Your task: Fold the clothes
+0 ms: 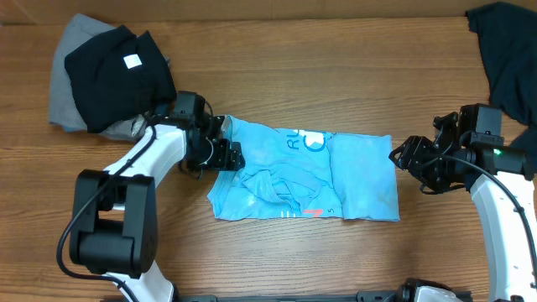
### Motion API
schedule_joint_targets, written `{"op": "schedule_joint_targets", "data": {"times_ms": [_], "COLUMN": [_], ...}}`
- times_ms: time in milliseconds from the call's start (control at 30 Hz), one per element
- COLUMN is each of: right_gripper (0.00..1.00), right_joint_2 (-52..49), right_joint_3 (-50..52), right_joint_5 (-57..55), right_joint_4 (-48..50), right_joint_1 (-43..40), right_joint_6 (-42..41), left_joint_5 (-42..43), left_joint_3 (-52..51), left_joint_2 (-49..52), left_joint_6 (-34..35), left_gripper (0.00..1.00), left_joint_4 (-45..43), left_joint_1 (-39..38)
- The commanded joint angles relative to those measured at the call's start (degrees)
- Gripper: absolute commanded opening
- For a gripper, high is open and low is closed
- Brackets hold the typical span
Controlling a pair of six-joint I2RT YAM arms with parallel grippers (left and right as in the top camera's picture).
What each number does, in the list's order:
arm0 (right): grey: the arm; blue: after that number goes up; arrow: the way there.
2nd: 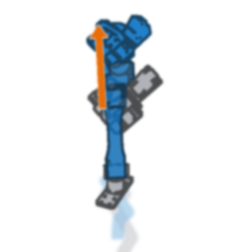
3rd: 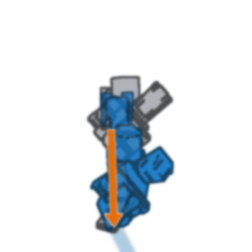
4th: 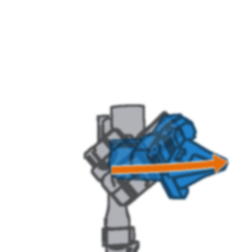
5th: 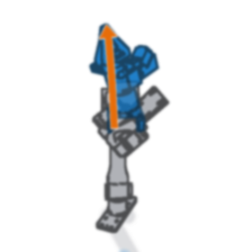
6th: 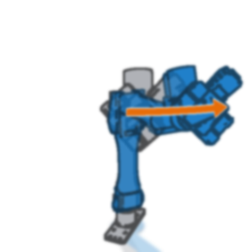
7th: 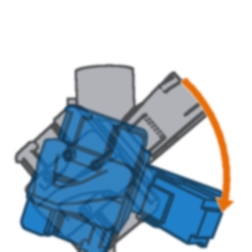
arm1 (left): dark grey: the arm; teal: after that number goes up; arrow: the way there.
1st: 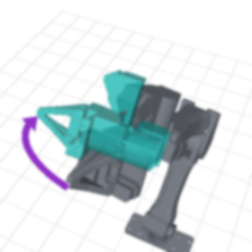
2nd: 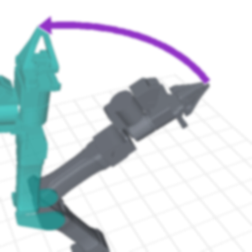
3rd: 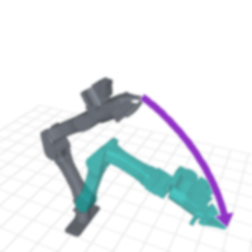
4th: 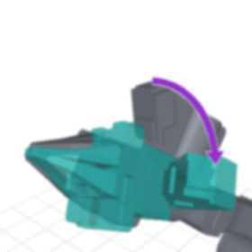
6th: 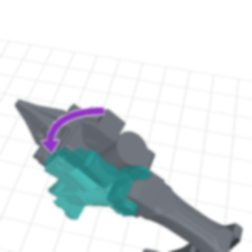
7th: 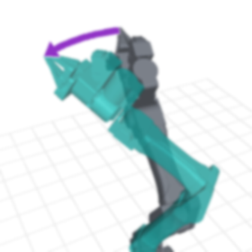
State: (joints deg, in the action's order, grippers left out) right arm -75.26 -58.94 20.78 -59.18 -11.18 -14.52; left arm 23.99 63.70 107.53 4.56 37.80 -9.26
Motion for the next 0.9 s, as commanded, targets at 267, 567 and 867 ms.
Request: {"op": "schedule_joint_targets", "data": {"times_ms": [267, 567, 867], "right_gripper": [0.59, 0.59, 0.59], "right_joint_2": [0.8, 0.8, 0.8], "right_joint_3": [-1.2, -1.2, -1.2], "right_joint_5": [0.3, 0.3, 0.3], "right_joint_4": [-0.3, -0.4, -0.3], "right_joint_1": [-0.1, -0.1, -0.1], "right_joint_6": [1.3, 1.3, 1.3], "left_joint_5": [6.1, 2.2, -10.2], "left_joint_3": [-2.4, 1.9, 25.7], "left_joint_2": [9.7, 9.4, 3.6], "left_joint_6": [0.5, -2.9, -2.9], "left_gripper": [0.47, 0.04, 0.04], "left_joint_4": [0.9, 10.2, 34.9], "left_joint_1": [-2.4, -0.1, 9.3]}}
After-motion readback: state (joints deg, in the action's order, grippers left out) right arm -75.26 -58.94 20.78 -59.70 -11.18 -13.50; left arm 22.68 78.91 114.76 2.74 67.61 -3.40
